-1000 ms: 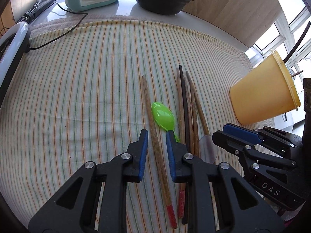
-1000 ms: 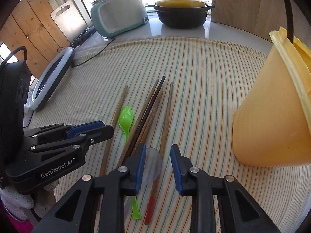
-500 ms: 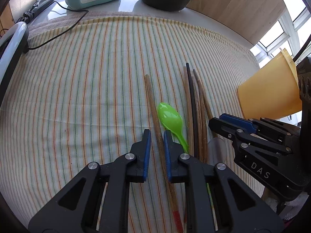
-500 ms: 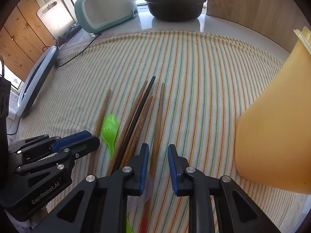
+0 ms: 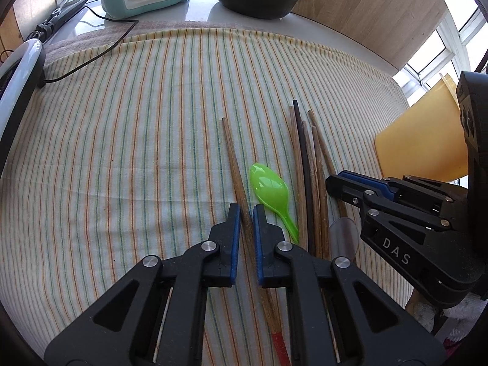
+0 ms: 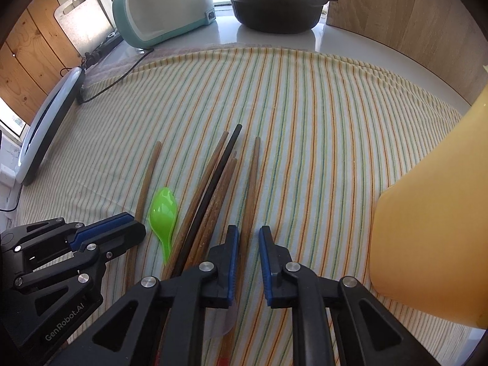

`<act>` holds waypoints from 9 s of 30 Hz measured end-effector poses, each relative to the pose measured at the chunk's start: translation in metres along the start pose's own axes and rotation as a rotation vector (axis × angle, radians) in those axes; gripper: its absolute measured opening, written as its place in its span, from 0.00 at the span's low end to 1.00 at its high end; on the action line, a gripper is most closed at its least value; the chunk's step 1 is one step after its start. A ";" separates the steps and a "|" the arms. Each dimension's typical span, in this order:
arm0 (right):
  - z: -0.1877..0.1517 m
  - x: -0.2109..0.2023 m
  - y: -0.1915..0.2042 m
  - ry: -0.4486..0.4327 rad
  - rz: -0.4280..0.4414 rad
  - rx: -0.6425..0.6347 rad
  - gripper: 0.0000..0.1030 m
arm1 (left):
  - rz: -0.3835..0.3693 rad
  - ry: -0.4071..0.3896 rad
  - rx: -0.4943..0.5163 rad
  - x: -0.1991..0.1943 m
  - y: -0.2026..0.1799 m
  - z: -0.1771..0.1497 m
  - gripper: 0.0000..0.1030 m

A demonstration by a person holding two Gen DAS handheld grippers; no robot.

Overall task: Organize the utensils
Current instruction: 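Close the left tool on a red-tipped wooden chopstick while the right tool grasps another wooden chopstick, then lift both held chopsticks upright and carry them over the yellow container, then lower both chopsticks into the yellow container and open both tools, then move both open tools from the container down to the chopstick pile, then close the left tool on a red-tipped wooden chopstick while the right tool grasps another chopstick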

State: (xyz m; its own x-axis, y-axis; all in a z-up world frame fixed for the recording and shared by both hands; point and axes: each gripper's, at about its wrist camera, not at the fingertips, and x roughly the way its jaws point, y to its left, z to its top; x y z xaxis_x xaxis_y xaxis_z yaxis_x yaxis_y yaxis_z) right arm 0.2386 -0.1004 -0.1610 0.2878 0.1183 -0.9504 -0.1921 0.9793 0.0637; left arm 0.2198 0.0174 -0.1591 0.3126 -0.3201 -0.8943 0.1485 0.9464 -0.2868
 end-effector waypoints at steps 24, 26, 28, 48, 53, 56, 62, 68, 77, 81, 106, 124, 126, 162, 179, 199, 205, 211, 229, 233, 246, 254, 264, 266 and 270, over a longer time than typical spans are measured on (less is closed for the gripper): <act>-0.029 -0.050 -0.001 -0.121 0.137 -0.007 0.04 | -0.050 -0.153 -0.046 -0.065 0.009 -0.020 0.04; -0.034 -0.060 -0.002 -0.144 0.160 -0.004 0.04 | -0.059 -0.184 -0.051 -0.074 0.008 -0.025 0.04; -0.039 -0.071 -0.003 -0.177 0.177 -0.006 0.04 | -0.072 -0.216 -0.056 -0.084 0.008 -0.029 0.04; -0.107 -0.169 -0.044 -0.491 0.242 0.032 0.04 | -0.125 -0.451 0.006 -0.152 -0.039 -0.070 0.04; -0.112 -0.189 -0.062 -0.545 0.217 0.058 0.04 | -0.155 -0.473 0.047 -0.163 -0.059 -0.066 0.04; -0.112 -0.203 -0.073 -0.578 0.212 0.071 0.04 | -0.176 -0.481 0.061 -0.168 -0.068 -0.061 0.04; -0.112 -0.228 -0.092 -0.631 0.219 0.095 0.04 | -0.206 -0.505 0.090 -0.178 -0.085 -0.050 0.04; -0.106 -0.249 -0.111 -0.670 0.220 0.125 0.04 | -0.238 -0.532 0.116 -0.192 -0.097 -0.037 0.04; -0.099 -0.277 -0.131 -0.740 0.195 0.153 0.04 | -0.279 -0.602 0.136 -0.217 -0.113 -0.015 0.04; -0.096 -0.285 -0.134 -0.759 0.179 0.155 0.04 | -0.300 -0.612 0.139 -0.220 -0.120 -0.005 0.04; -0.072 -0.275 -0.155 -0.771 -0.031 0.143 0.04 | -0.283 -0.539 0.159 -0.175 -0.164 0.036 0.04; -0.068 -0.217 -0.160 -0.635 -0.049 0.136 0.04 | -0.235 -0.448 0.188 -0.128 -0.178 0.027 0.04; -0.069 -0.213 -0.159 -0.623 -0.052 0.134 0.04 | -0.224 -0.441 0.193 -0.124 -0.179 0.026 0.04; -0.090 -0.240 -0.125 -0.684 -0.100 0.095 0.52 | -0.194 -0.470 0.220 -0.148 -0.148 0.001 0.04; -0.105 -0.206 -0.051 -0.561 0.064 -0.079 0.58 | -0.079 -0.298 0.109 -0.114 -0.046 -0.021 0.04; -0.100 -0.073 -0.036 -0.211 0.272 -0.010 0.36 | -0.165 -0.006 0.010 -0.010 -0.011 -0.021 0.04; -0.094 -0.049 -0.037 -0.161 0.333 0.052 0.32 | -0.157 0.001 0.021 -0.001 -0.015 -0.014 0.04; -0.086 -0.031 -0.037 -0.129 0.396 0.106 0.30 | -0.090 -0.001 0.080 0.001 -0.027 -0.011 0.04; -0.064 -0.011 -0.031 -0.114 0.402 0.151 0.16 | -0.037 0.018 0.118 0.016 -0.032 0.007 0.04; -0.062 -0.010 -0.030 -0.109 0.390 0.137 0.04 | -0.053 0.003 0.097 0.015 -0.026 0.004 0.05; -0.063 -0.012 -0.034 -0.119 0.371 0.134 0.03 | -0.031 0.033 0.117 0.001 -0.017 -0.010 0.05; -0.060 -0.012 -0.028 -0.113 0.343 0.091 0.04 | -0.037 0.056 0.133 0.003 -0.022 -0.001 0.05; -0.065 -0.045 -0.022 -0.195 0.305 0.037 0.00 | -0.108 -0.037 0.036 -0.027 -0.007 -0.014 0.04; -0.067 -0.053 -0.022 -0.217 0.295 0.029 0.00 | -0.112 -0.064 0.035 -0.036 -0.008 -0.016 0.04; -0.071 -0.073 -0.024 -0.265 0.279 0.022 0.00 | -0.129 -0.127 0.041 -0.060 -0.012 -0.020 0.04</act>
State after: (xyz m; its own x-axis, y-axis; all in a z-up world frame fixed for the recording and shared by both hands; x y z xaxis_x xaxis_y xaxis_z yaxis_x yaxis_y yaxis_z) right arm 0.1557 -0.1447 -0.1148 0.4608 0.4162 -0.7839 -0.2783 0.9065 0.3176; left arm 0.1804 0.0258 -0.1087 0.4040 -0.4441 -0.7997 0.2324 0.8954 -0.3798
